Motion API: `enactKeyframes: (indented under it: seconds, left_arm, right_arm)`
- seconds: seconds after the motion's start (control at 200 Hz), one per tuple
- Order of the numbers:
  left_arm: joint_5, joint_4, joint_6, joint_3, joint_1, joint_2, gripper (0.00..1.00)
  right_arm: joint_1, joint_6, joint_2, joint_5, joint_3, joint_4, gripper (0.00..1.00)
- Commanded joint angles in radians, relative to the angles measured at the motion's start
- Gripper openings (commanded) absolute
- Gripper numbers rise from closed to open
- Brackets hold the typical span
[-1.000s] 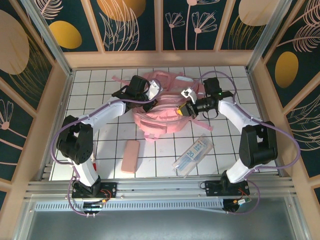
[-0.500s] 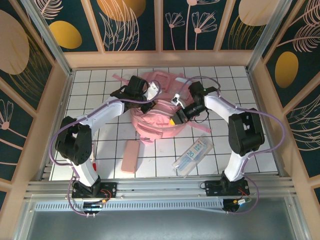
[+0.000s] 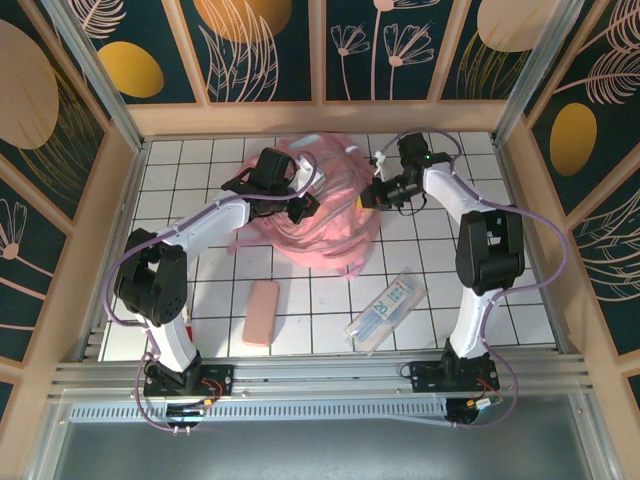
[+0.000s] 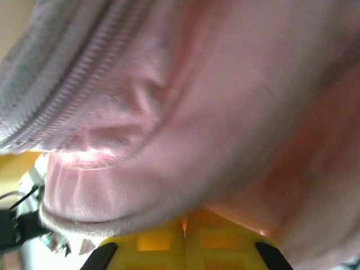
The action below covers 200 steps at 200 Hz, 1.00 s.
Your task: Pack the student bag
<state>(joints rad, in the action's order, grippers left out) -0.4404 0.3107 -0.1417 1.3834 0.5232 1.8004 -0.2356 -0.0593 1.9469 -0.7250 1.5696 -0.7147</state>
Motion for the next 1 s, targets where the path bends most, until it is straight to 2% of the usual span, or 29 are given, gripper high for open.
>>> enactKeyframes:
  seconds: [0.0, 0.18, 0.32, 0.465, 0.555, 0.636, 0.746, 0.996]
  left_arm:
    - [-0.272, -0.053, 0.138, 0.053, 0.022, 0.022, 0.00]
    - [-0.161, -0.036, 0.203, 0.148, 0.008, 0.095, 0.00]
    - [-0.117, -0.020, 0.217, 0.220, -0.017, 0.154, 0.00]
    - [-0.065, -0.004, 0.193, 0.263, -0.022, 0.184, 0.00]
    - [-0.047, 0.004, 0.198, 0.279, -0.031, 0.200, 0.00]
    - [-0.048, 0.016, 0.220, 0.296, -0.035, 0.220, 0.00]
    - [-0.086, 0.014, 0.237, 0.299, -0.035, 0.234, 0.00]
    - [-0.124, -0.077, 0.290, 0.187, -0.035, 0.171, 0.00]
  right_arm:
    - [0.002, -0.041, 0.024, 0.078, 0.052, 0.003, 0.00]
    - [-0.035, -0.146, -0.053, 0.056, -0.014, -0.032, 0.00]
    - [-0.065, -0.278, -0.107, 0.169, -0.041, -0.151, 0.00]
    - [-0.086, -0.371, -0.184, 0.301, -0.102, -0.179, 0.00]
    - [-0.087, -0.448, -0.219, 0.341, -0.130, -0.211, 0.00]
    - [-0.093, -0.498, -0.248, 0.279, -0.154, -0.219, 0.00]
    - [-0.118, -0.516, -0.255, 0.101, -0.168, -0.208, 0.00]
    - [-0.187, -0.376, -0.125, -0.047, -0.110, -0.153, 0.00]
